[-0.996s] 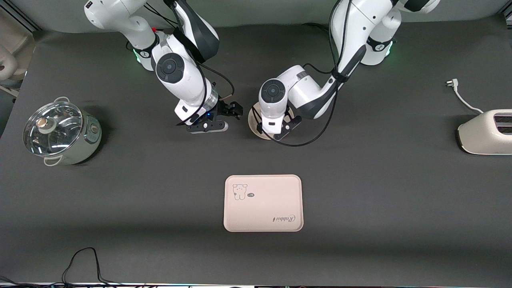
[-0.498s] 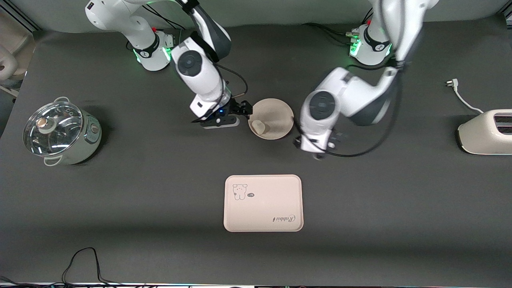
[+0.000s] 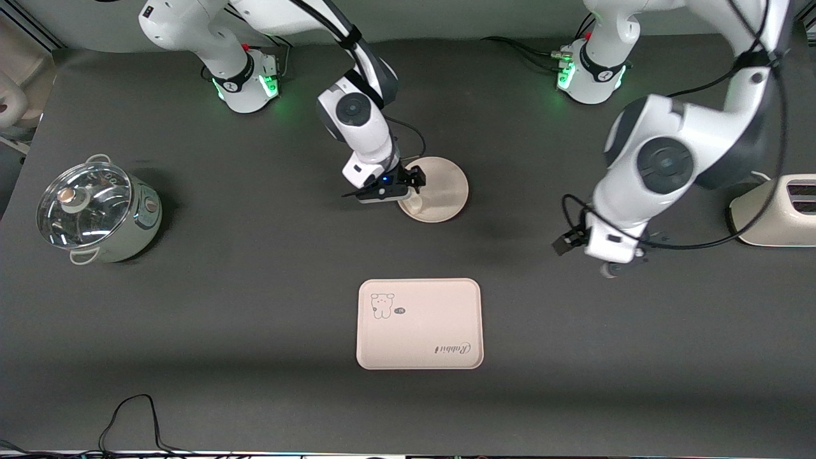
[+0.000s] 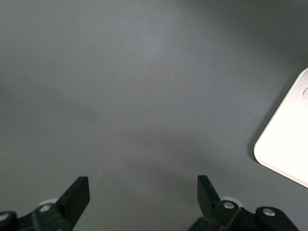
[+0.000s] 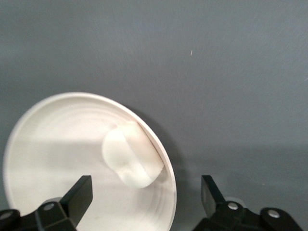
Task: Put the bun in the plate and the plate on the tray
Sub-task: 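Release the bun onto the plate while the right gripper reaches the plate, then grip the plate rim with the right gripper while the left gripper withdraws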
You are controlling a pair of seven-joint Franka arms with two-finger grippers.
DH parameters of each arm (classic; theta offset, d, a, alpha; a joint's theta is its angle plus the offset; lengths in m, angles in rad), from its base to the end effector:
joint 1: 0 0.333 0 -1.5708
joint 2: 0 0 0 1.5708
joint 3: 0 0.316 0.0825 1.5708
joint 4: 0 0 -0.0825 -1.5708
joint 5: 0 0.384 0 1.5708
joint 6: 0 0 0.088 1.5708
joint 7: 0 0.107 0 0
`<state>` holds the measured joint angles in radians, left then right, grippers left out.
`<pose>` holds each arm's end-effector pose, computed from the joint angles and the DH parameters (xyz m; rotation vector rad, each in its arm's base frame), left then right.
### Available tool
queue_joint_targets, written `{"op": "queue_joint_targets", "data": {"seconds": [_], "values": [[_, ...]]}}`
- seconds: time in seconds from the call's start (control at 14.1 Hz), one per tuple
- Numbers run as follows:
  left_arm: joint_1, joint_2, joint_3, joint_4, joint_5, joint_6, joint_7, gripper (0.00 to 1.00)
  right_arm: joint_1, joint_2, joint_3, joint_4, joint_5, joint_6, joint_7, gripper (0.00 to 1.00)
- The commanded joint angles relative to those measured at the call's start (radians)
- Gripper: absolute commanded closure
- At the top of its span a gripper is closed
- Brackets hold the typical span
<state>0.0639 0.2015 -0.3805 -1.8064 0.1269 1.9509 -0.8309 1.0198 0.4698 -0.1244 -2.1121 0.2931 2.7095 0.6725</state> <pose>0.5835 -0.1698 0.4346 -2.9989 -0.7182 0.0179 0.3768 0.4550 0.2027 -2.9849 0.0271 -0.0544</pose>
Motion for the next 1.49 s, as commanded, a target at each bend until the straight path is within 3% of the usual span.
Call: {"op": "queue_joint_targets", "data": {"seconds": [0.0, 0.21, 0.36, 0.43, 0.57, 0.71, 0.93, 1.28, 1.42], "values": [[0.077, -0.082, -0.008, -0.025, -0.01, -0.029, 0.149, 0.0, 0.008, 0.023, -0.006, 0.018, 0.015, 0.004, 0.012, 0.01], [0.218, -0.118, -0.008, -0.004, -0.091, -0.095, 0.41, 0.0, 0.023, 0.03, -0.008, 0.018, 0.015, -0.008, 0.013, 0.1], [0.238, -0.134, 0.02, 0.005, -0.102, -0.118, 0.517, 0.0, 0.023, 0.039, -0.008, 0.018, 0.015, -0.011, 0.013, 0.21], [0.185, -0.139, 0.093, 0.012, -0.101, -0.127, 0.53, 0.0, 0.025, 0.052, -0.008, 0.017, 0.015, -0.011, 0.013, 0.27], [-0.035, -0.148, 0.324, 0.027, -0.096, -0.171, 0.526, 0.0, 0.022, 0.058, -0.008, 0.015, 0.014, -0.013, -0.007, 0.4], [-0.134, -0.146, 0.452, 0.058, -0.092, -0.21, 0.538, 0.0, 0.02, 0.056, -0.008, 0.021, 0.014, -0.036, -0.011, 0.46], [-0.141, -0.148, 0.457, 0.068, -0.064, -0.225, 0.533, 0.0, 0.02, 0.047, -0.006, 0.024, 0.014, -0.076, -0.01, 0.6], [-0.13, -0.161, 0.456, 0.084, -0.032, -0.227, 0.541, 0.0, 0.022, 0.044, -0.006, 0.041, 0.014, -0.085, 0.001, 0.6], [-0.142, -0.165, 0.445, 0.085, -0.036, -0.222, 0.541, 0.0, 0.022, 0.044, -0.008, 0.055, 0.015, -0.115, 0.002, 0.78]]}}
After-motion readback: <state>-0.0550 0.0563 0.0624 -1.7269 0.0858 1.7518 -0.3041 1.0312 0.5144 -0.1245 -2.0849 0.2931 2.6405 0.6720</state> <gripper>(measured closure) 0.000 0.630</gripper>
